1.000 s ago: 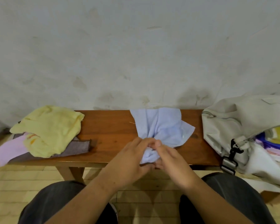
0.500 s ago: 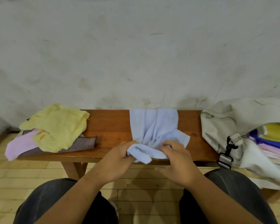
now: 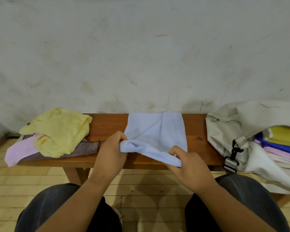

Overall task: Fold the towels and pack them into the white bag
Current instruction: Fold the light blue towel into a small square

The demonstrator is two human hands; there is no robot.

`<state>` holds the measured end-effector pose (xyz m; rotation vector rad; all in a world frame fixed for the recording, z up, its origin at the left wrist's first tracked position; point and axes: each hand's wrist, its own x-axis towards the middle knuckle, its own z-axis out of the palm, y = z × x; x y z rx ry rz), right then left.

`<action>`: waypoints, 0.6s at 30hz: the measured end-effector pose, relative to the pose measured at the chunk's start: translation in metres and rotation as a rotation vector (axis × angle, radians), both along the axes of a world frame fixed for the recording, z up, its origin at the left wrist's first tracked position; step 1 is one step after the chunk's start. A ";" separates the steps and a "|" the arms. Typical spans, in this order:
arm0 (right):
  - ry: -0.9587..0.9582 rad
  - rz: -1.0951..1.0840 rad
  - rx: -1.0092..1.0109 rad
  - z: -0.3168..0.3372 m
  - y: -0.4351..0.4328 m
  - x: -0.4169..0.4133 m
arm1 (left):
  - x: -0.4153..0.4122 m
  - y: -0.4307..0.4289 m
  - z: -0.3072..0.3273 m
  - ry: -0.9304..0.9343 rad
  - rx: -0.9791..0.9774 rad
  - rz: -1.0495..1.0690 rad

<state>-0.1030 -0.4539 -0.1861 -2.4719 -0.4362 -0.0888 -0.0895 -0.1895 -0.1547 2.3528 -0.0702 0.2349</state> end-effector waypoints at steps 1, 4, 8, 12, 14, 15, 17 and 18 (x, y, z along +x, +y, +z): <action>-0.014 -0.032 -0.112 -0.001 -0.002 -0.001 | 0.001 0.005 -0.002 -0.005 -0.031 0.003; 0.056 -0.183 -0.261 -0.001 -0.012 -0.001 | 0.004 0.018 -0.003 0.025 -0.095 0.088; 0.100 -0.266 -0.150 -0.001 -0.027 0.005 | 0.009 0.022 0.001 0.090 -0.269 0.126; -0.116 -0.273 0.203 0.013 -0.037 0.005 | 0.005 0.022 0.008 0.266 -0.292 0.063; -0.149 -0.199 0.363 0.028 -0.038 0.000 | -0.001 0.021 0.008 0.226 -0.158 -0.035; -0.135 -0.155 0.403 0.033 -0.038 -0.003 | -0.003 0.021 0.007 0.217 -0.105 -0.079; -0.119 -0.057 0.337 0.031 -0.036 -0.006 | -0.004 0.022 0.000 0.223 -0.030 -0.150; -0.112 -0.017 0.267 0.026 -0.034 -0.005 | -0.003 0.023 -0.005 0.243 0.010 -0.182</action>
